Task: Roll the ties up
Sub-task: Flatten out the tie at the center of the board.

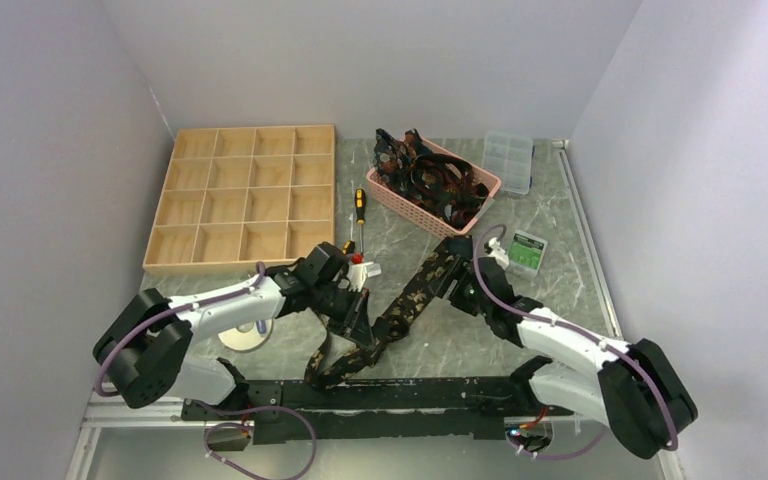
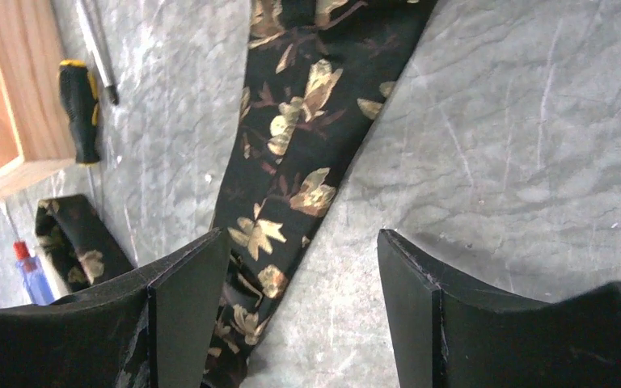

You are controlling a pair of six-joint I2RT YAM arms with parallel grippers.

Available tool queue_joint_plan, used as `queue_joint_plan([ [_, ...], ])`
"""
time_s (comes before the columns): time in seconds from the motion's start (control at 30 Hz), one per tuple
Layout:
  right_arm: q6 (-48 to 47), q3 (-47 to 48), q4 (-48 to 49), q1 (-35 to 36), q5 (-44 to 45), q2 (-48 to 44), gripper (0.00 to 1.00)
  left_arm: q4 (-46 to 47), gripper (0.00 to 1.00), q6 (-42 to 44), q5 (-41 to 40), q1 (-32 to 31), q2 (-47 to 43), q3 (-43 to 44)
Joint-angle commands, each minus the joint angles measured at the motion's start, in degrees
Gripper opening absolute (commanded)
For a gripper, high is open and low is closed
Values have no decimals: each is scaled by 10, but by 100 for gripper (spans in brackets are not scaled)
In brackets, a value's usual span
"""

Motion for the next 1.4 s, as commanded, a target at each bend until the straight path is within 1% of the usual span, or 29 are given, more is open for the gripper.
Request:
queue_joint_plan([
  [0.0, 24, 54, -1, -8, 31, 59, 72, 20, 3, 14, 10, -2, 8, 12],
  [0.07, -3, 97, -25, -5, 51, 110, 71, 27, 3, 11, 3, -4, -4, 3],
  [0.13, -20, 129, -64, -3, 75, 159, 69, 23, 3, 10, -10, -5, -17, 0],
  [0.2, -28, 148, -87, -6, 91, 212, 64, 18, 3, 10, -18, -7, -23, -1],
  [0.23, -29, 155, -98, -8, 101, 231, 59, 16, 3, 11, -18, -9, -23, -1],
  [0.27, -29, 161, -107, -11, 106, 249, 53, 12, 3, 13, -19, -11, -22, 0],
  [0.37, -27, 161, -114, -35, 100, 282, 29, -14, 3, 24, -29, -15, -21, 11],
  [0.4, -26, 157, -111, -48, 91, 288, 19, -24, 3, 29, -31, -17, -22, 16],
  [0.47, -24, 142, -101, -81, 72, 290, 3, -46, 3, 43, -34, -17, -27, 31],
  [0.5, -29, 132, -89, -98, 53, 287, 0, -54, 3, 49, -37, -17, -29, 38],
  [0.53, -23, 126, -80, -110, 42, 279, 0, -61, 3, 57, -39, -17, -28, 48],
  [0.63, -10, 119, -86, -118, 61, 237, 0, -74, 3, 69, -39, -17, -12, 79],
  [0.77, -4, 128, -128, -137, 117, 161, 0, -52, 3, 69, -20, -17, 18, 103],
  [0.83, -1, 131, -139, -157, 133, 127, 0, -42, 3, 71, -8, -17, 38, 117],
  [0.9, -5, 142, -151, -176, 145, 105, 0, -53, 3, 82, 3, -17, 56, 141],
  [0.97, -10, 155, -163, -190, 161, 87, 0, -103, 3, 109, -1, -17, 62, 178],
  [1.03, -21, 167, -167, -205, 165, 77, 0, -194, 3, 143, -23, -17, 45, 224],
  [1.17, -40, 178, -172, -220, 177, 50, 0, -325, 3, 188, -113, -14, -36, 296],
  [1.27, -52, 176, -169, -230, 173, 35, 0, -364, 3, 198, -181, -6, -119, 361],
  [1.37, -60, 164, -161, -233, 163, 28, 0, -422, 3, 209, -226, -5, -147, 470],
])
